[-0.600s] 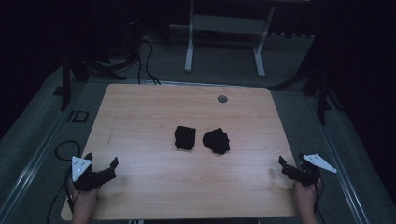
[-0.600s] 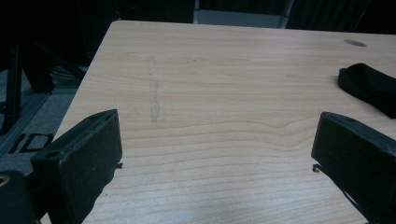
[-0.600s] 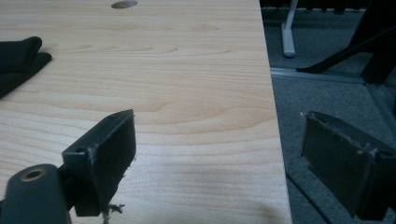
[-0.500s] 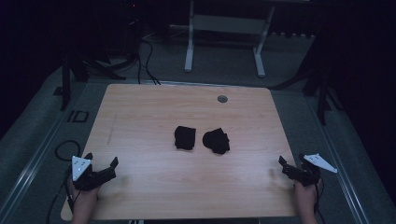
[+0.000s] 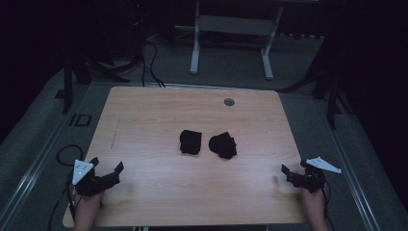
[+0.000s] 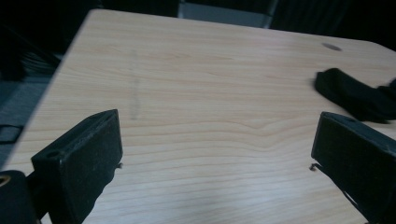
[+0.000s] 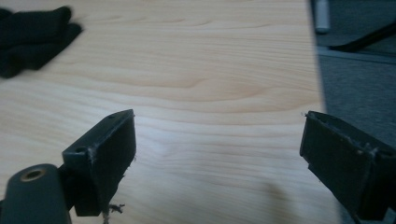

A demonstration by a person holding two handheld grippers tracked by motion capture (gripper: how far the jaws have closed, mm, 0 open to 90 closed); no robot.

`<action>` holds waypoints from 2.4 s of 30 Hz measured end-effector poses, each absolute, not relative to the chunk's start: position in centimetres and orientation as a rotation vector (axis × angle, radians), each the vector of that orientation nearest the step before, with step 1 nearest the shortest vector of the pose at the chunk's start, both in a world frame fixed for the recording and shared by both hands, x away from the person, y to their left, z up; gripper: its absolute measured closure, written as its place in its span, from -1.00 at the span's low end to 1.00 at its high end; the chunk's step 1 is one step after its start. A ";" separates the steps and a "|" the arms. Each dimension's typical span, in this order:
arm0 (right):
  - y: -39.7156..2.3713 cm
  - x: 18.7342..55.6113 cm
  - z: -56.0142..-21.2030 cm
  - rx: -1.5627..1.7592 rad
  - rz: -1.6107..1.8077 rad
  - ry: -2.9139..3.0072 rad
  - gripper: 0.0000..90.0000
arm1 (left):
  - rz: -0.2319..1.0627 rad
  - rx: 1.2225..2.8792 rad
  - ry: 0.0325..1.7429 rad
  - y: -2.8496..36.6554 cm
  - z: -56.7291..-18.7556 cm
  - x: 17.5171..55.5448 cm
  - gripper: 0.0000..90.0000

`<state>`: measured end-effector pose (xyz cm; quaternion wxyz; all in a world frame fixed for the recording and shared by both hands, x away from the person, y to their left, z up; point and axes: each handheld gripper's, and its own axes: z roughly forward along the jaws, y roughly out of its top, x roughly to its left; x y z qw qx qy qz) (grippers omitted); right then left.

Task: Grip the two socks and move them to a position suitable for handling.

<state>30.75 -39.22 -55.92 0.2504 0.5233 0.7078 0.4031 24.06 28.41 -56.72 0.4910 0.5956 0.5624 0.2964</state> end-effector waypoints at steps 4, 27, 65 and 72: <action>-38.1 31.2 -55.9 1.381 1.094 2.013 -0.77 | 0.635 1.434 1.336 28.0 -56.5 24.2 -0.84; -30.6 35.8 -54.7 1.202 1.160 2.242 -0.77 | 0.597 1.638 1.292 23.7 -56.3 25.7 -0.95; -16.0 41.6 -56.7 1.017 0.976 2.329 -0.13 | 0.575 1.685 1.206 21.1 -56.5 25.8 -0.95; -15.7 41.0 -56.5 0.965 0.958 2.340 0.56 | 0.570 1.685 1.216 21.2 -56.6 25.7 -0.95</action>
